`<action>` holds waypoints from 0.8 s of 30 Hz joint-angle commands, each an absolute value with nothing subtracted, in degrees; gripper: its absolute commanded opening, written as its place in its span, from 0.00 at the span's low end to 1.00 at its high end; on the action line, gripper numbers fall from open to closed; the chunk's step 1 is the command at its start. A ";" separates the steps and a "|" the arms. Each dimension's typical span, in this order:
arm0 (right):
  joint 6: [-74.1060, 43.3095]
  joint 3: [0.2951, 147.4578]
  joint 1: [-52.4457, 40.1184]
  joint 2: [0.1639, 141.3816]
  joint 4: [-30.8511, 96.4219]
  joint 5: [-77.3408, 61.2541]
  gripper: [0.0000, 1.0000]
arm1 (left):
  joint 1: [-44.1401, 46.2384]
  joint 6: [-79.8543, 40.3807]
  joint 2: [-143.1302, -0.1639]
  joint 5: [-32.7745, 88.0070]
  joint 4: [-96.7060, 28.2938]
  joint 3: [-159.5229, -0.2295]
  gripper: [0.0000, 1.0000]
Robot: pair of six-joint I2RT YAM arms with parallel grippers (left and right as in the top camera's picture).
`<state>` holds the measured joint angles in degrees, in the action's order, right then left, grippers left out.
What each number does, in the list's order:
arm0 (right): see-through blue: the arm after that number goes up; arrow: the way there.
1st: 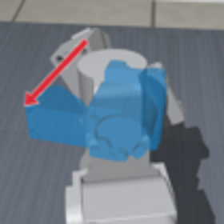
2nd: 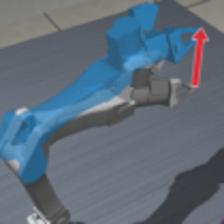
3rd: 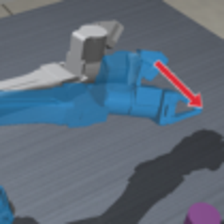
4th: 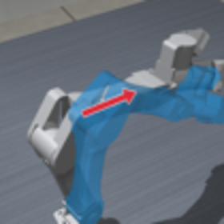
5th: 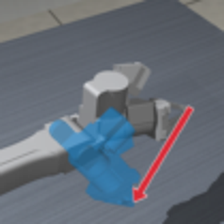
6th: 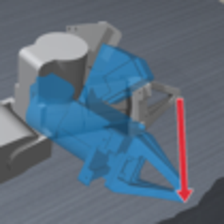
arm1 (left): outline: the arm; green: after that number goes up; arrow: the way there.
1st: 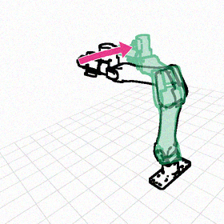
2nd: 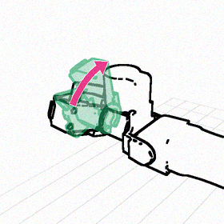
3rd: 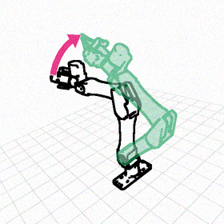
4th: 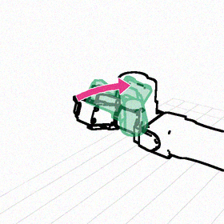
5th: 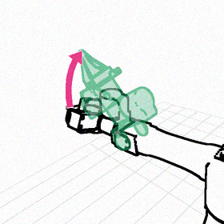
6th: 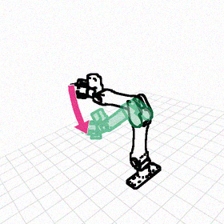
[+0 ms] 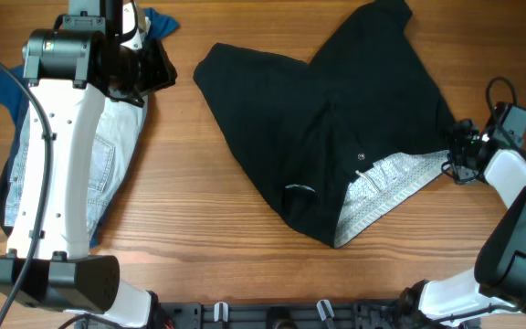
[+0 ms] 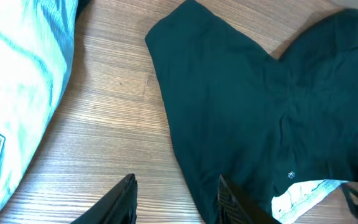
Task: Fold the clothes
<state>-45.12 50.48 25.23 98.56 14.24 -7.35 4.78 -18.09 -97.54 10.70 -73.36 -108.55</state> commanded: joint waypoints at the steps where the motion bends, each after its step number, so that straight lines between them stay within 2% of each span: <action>1: -44.95 49.80 25.30 99.20 11.77 -7.11 0.25 | 5.06 -16.97 -97.73 10.44 -73.56 -108.20 0.42; 2: -44.95 49.80 25.30 99.22 10.76 -6.33 0.11 | 5.06 -16.97 -97.73 10.46 -73.56 -108.20 0.42; 3: -44.91 49.80 25.30 99.22 10.07 -5.67 0.04 | 5.06 -16.97 -97.73 10.61 -73.56 -108.20 0.42; 8: -41.06 49.80 25.32 99.29 6.20 -4.38 0.04 | 5.06 -17.21 -97.73 10.63 -73.54 -108.20 0.42; 16: -42.70 50.68 26.24 101.51 -10.57 1.10 0.04 | 5.06 -17.41 -97.73 11.05 -72.64 -108.20 0.41; 23: -38.98 62.02 31.42 107.96 -7.03 -4.19 0.05 | 5.06 -17.39 -97.73 11.05 -71.24 -108.20 0.40; 24: -37.41 64.27 31.99 108.90 -4.82 -6.07 0.08 | 5.06 -17.37 -97.89 11.05 -70.67 -108.20 0.39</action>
<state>-41.39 58.08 29.95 105.86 -7.33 -2.63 4.78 -18.11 -97.54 10.72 -71.70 -108.53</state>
